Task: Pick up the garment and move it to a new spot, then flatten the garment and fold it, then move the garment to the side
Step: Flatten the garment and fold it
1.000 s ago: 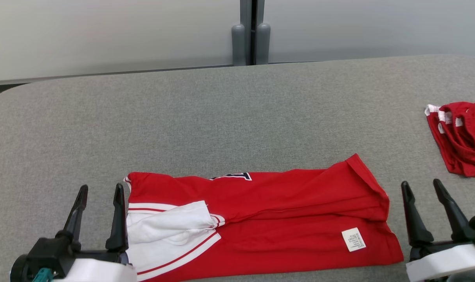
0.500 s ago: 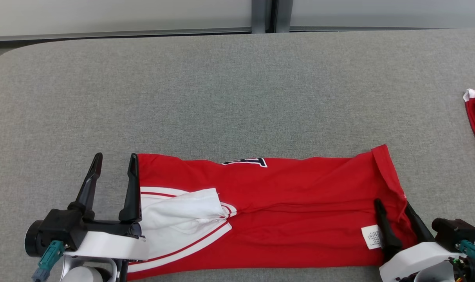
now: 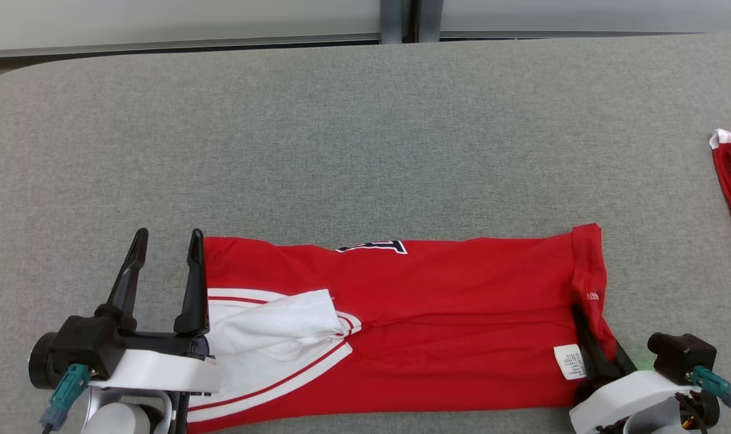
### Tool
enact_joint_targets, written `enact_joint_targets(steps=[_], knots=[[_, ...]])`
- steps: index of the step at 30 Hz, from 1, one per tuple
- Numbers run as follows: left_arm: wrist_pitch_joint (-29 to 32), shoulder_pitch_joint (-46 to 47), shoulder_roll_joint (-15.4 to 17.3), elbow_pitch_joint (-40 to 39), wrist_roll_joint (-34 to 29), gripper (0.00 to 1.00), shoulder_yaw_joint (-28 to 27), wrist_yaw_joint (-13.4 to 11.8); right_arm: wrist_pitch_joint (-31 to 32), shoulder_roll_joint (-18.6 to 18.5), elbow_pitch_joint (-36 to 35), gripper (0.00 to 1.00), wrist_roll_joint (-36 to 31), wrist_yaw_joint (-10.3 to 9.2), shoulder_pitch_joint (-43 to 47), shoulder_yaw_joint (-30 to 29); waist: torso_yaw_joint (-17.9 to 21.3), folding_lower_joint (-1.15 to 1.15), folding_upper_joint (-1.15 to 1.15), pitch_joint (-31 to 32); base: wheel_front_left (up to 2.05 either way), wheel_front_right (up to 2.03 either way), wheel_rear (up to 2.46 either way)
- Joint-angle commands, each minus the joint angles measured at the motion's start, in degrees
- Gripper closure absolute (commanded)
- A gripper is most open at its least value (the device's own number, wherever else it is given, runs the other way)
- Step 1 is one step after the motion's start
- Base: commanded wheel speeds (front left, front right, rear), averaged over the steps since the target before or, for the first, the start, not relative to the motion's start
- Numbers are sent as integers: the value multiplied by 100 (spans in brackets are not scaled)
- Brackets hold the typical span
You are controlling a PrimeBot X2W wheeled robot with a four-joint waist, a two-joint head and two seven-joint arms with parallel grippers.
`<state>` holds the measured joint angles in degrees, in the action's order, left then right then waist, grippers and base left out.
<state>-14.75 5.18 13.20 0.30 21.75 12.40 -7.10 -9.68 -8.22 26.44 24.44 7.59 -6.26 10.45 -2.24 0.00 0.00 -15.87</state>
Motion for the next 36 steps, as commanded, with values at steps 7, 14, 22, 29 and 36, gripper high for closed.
enact_joint_targets(steps=[7, 14, 22, 29, 36], knots=[[-38, 90, -7, 38, -37, 0, -62, 35, 88, -564, -177, 100, 125, -25, 48, -497, 125, 0, 0, 92, 0, 0, 0], [-45, 45, -41, 70, -27, 0, -82, 50, 243, -1013, -473, 100, 173, -16, 95, -1051, 150, 0, 0, 178, 0, 0, 0], [-47, -93, -28, 139, -36, 0, -108, 27, 774, -881, -1745, 100, 16, -14, -29, -483, 212, 0, 0, 389, 0, 0, 0], [-45, -47, -71, 172, -13, 0, -17, 78, 1514, -320, -2581, 100, 78, -12, -319, 833, 70, 0, 0, 557, 0, 0, 0], [-45, 30, -167, 234, -32, 0, 115, 119, 1484, 284, -1841, 100, 610, -12, -723, 2204, -272, 0, 0, 530, 0, 0, 0]])
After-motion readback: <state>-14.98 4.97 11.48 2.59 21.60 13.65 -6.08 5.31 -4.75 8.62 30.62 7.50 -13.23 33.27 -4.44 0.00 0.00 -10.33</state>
